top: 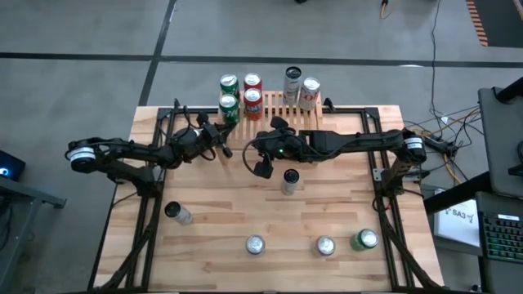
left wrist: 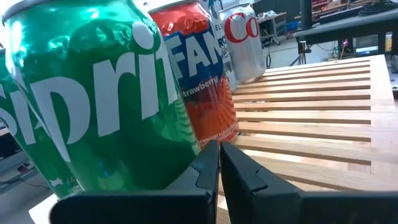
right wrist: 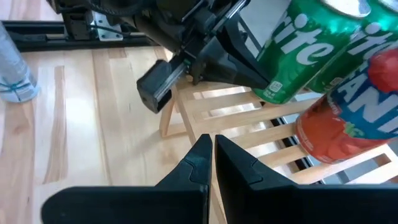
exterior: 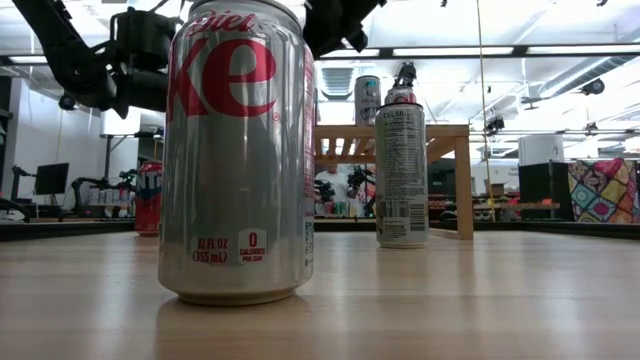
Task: Place canned beverage on shelf
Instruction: Put the top green soda can aligned with the other red soda can on the shelf
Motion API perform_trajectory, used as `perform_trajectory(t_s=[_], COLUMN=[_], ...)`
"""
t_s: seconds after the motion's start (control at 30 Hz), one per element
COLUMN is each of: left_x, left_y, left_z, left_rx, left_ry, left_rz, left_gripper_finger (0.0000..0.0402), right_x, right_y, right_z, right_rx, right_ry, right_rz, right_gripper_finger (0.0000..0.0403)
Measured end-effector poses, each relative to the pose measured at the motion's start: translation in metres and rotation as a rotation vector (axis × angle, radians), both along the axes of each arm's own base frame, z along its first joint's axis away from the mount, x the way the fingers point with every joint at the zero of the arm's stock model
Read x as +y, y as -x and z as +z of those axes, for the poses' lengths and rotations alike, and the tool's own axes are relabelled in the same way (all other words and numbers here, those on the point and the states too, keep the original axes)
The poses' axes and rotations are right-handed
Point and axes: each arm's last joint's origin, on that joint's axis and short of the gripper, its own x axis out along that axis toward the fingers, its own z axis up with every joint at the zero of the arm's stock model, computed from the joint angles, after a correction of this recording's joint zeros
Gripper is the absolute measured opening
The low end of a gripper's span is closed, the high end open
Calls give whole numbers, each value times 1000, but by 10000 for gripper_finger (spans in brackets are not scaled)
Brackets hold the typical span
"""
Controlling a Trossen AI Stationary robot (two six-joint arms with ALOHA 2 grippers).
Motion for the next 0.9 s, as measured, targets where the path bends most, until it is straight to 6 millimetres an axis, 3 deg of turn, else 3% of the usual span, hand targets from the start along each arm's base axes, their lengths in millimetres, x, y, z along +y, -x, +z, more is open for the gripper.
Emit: perform_trajectory(t_s=[0.5,0.9], left_x=[8,8], left_y=[-3,-3], left_z=[12,15], left_rx=[-13,-18], left_ry=[-44,-51], left_rz=[27,31], left_gripper_finger=[0,0], right_x=[9,9], right_y=[17,18], right_z=[23,23], right_rx=[-46,-33], right_ry=[1,15], right_rz=[24,32], right_gripper_finger=[9,9])
